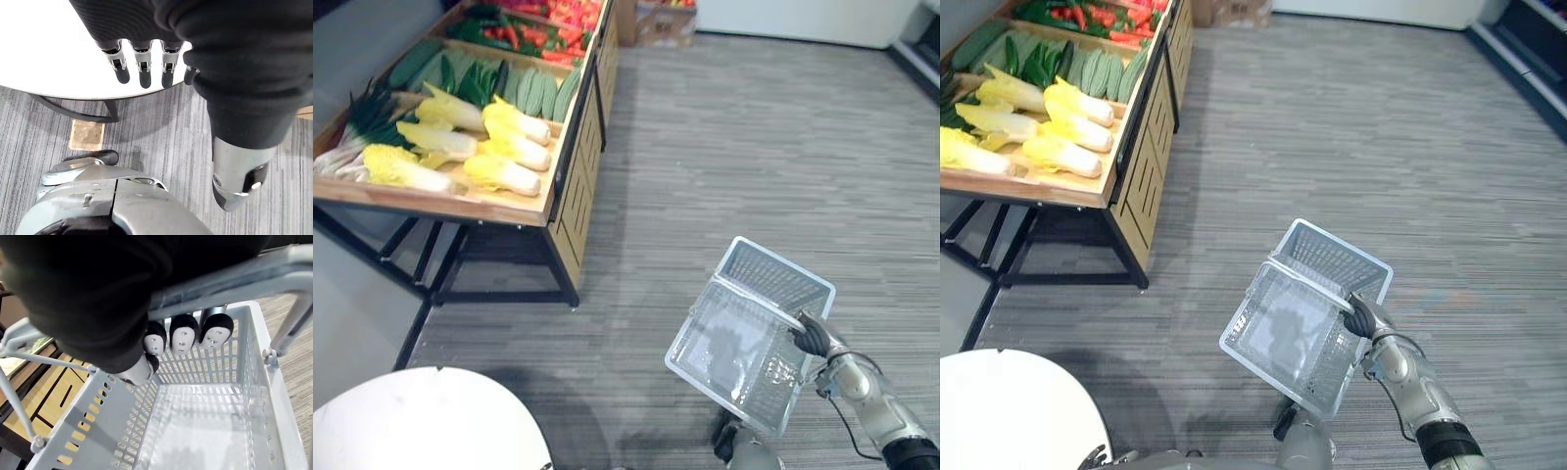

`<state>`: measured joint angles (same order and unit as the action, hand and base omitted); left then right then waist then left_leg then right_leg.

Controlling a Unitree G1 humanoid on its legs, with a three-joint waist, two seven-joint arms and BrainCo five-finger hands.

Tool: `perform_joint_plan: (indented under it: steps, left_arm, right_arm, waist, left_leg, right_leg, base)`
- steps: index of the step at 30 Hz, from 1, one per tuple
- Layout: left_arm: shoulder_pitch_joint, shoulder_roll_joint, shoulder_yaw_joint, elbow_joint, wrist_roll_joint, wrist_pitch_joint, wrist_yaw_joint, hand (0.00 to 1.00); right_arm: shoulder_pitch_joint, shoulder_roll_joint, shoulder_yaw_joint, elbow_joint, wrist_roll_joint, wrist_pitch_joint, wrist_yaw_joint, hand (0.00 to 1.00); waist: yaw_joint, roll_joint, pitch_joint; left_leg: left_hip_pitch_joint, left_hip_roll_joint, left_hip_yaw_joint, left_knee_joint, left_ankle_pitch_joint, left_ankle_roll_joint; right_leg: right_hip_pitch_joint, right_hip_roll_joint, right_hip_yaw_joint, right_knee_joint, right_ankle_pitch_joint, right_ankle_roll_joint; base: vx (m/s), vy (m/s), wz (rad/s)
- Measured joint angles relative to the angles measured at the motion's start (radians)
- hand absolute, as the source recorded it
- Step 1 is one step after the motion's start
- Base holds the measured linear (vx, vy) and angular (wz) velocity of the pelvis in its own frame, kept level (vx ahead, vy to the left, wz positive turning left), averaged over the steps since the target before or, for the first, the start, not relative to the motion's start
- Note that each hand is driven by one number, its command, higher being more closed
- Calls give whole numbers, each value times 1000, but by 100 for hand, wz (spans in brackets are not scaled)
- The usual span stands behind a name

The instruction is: Pick vegetable in the basket

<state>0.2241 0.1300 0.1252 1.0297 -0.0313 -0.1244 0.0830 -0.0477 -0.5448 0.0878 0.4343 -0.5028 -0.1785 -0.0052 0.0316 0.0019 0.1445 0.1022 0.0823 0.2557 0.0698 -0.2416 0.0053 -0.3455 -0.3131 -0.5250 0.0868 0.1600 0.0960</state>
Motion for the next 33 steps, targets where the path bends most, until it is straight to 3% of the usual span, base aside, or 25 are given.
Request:
perform_joint_plan:
  steps: [3,4,5,6,7,8,9,11,12,13,14,16,18,19,20,21,22,23,24,25,28,30,31,32,33]
  left_arm:
    - [12,11,19,0,8,3,8,0]
    - [14,31,22,3,9,4,9,0]
    - [3,16,32,14,10,7,11,0]
    - [-5,-6,34,8,14,4,8,0]
    - [-5,-7,34,8,14,4,9,0]
    - [-11,-32,37,4,14,1,8,0]
    - [-11,-33,65,-1,7,2,11,0]
    - [-10,-26,77,-5,6,3,11,0]
    - [-12,-28,76,-9,5,2,11,0]
    - [-17,-29,76,-16,4,2,11,0]
    - [-25,-29,76,-20,2,2,13,0]
    - [-27,-30,76,-45,-6,3,20,0]
    - [-40,-30,76,-51,-7,5,22,0]
    - [-40,-31,76,-50,-8,5,22,0]
    - [-35,-38,76,-46,-7,5,24,0]
    - [-24,-48,75,-44,-7,4,27,0]
    - [-41,-39,76,-38,-7,6,27,0]
    - [-58,-23,78,-56,-5,-1,30,0]
    - [-69,-14,78,-66,6,-1,31,0]
    - [-84,-8,80,-73,15,4,34,0]
    - [-71,-18,91,-73,17,4,35,0]
    - [-60,-21,91,-71,21,7,37,0]
    - [-51,-14,85,-74,35,9,38,0]
    - [-35,9,63,-78,37,11,38,0]
    - [-31,33,47,-81,36,20,39,0]
  right_arm:
    - [-3,45,-8,16,-10,10,-3,100]
    - [13,65,-10,13,-10,8,-4,100]
    - [9,64,-16,21,-11,11,-4,100]
    - [1,81,-27,24,-10,19,-5,100]
    - [1,82,-27,24,-10,19,-5,100]
    - [0,82,-28,24,-10,25,-5,100]
    - [2,78,-28,29,-9,37,-5,100]
    - [2,67,-19,51,-9,45,-10,100]
    - [3,60,-19,53,-9,50,-11,100]
    - [2,54,-18,53,-9,57,-16,100]
    - [-3,51,-12,53,-9,68,-27,100]
    - [-10,53,-9,53,-8,70,-34,100]
    - [-14,55,-7,52,4,66,-36,100]
    - [-13,55,-7,52,4,65,-36,100]
    - [-6,49,-10,51,10,64,-37,100]
    - [2,48,-13,56,11,65,-39,100]
    - [1,74,-16,62,12,69,-39,100]
    - [-3,90,-7,58,12,63,-39,100]
    - [-13,97,-6,56,12,63,-39,100]
    - [-48,101,7,60,12,63,-39,100]
    - [-108,102,70,80,12,50,-38,100]
    - [-110,116,80,79,12,25,-39,100]
    - [-109,138,82,80,12,25,-39,100]
    - [-109,166,102,82,11,25,-39,100]
    - [-108,184,119,90,11,24,-38,100]
  waist:
    - [-2,-26,0]
    - [-1,-52,-16]
    - [4,-20,-19]
    - [2,4,-27]
    - [2,5,-27]
    - [5,5,-27]
    - [11,5,-26]
    - [34,-10,-18]
    - [46,-17,-13]
    - [62,-19,-12]
    - [69,-38,-1]
    - [82,-48,4]
    - [96,-57,9]
    - [95,-60,9]
    - [94,-41,-1]
    - [108,-2,-20]
    - [105,-26,-23]
    - [109,-67,-21]
    - [112,-86,-22]
    - [117,-104,-20]
    - [132,-107,-17]
    - [138,-108,-19]
    - [137,-99,-25]
    - [133,-118,-28]
    - [127,-134,-25]
  left_leg:
    - [80,45,-29,-19,-39,-90]
    - [106,67,-44,-17,-67,-136]
    - [112,109,-46,-7,-81,-158]
    - [73,174,-50,56,-62,-190]
    - [70,178,-50,62,-60,-192]
    - [-40,249,-63,285,-5,-190]
    - [-142,316,-81,507,111,-157]
    - [-229,383,-71,738,256,-88]
    - [-262,389,-70,815,228,-81]
    - [-311,378,-72,903,175,-78]
    - [-375,344,-71,960,118,-84]
    - [-477,289,-42,924,61,-88]
    - [-555,211,53,639,48,-69]
    - [-556,181,82,528,65,-55]
    - [-542,131,119,255,184,-42]
    - [-524,117,112,84,380,68]
    - [-517,91,121,75,374,64]
    - [-535,60,113,87,349,49]
    - [-555,54,109,121,327,49]
    - [-584,56,113,199,285,66]
    - [-514,73,172,239,232,103]
    - [-451,77,173,198,178,66]
    - [-412,81,175,161,177,60]
    - [-364,77,181,118,174,63]
    - [-320,73,165,95,163,65]
  right_leg:
    - [29,3,15,-22,5,9]
    - [38,12,24,6,31,-17]
    - [33,43,19,44,13,-12]
    - [29,87,-17,73,-38,-38]
    - [28,89,-18,74,-41,-39]
    - [44,137,-37,91,-95,-64]
    - [90,177,-50,90,-140,-74]
    - [170,216,-44,58,-181,-88]
    - [195,225,-35,49,-193,-94]
    - [227,228,-21,34,-212,-96]
    - [271,227,-13,14,-217,-89]
    - [321,220,-11,-11,-231,-76]
    - [353,194,-17,-20,-241,-57]
    - [365,179,-21,-21,-253,-36]
    - [393,178,-28,-27,-274,12]
    - [424,211,-17,-39,-295,52]
    - [436,195,-15,-52,-297,61]
    - [439,183,-3,-73,-296,58]
    - [445,181,2,-92,-290,54]
    - [468,180,11,-125,-259,74]
    - [537,175,42,-126,-164,87]
    - [501,154,41,44,-158,102]
    - [438,118,46,211,-150,114]
    - [336,51,76,455,-78,162]
    - [256,16,125,624,101,176]
  base:
    - [393,-303,41]
    - [456,-443,32]
    - [496,-454,18]
    - [415,-385,0]
    - [542,-544,-1]
    - [667,-677,-5]
    - [677,-633,-8]
    - [548,-398,-16]
    - [500,-316,-25]
    - [469,-250,-23]
    - [544,-226,-15]
    - [411,-77,-13]
    - [358,74,-16]
    - [487,196,1]
    - [544,247,-5]
    - [548,246,12]
    - [373,148,34]
    - [262,69,54]
    - [379,74,47]
    - [351,71,27]
    - [334,111,-2]
    - [168,114,-14]
    - [202,165,-5]
    - [230,151,5]
    - [316,161,17]
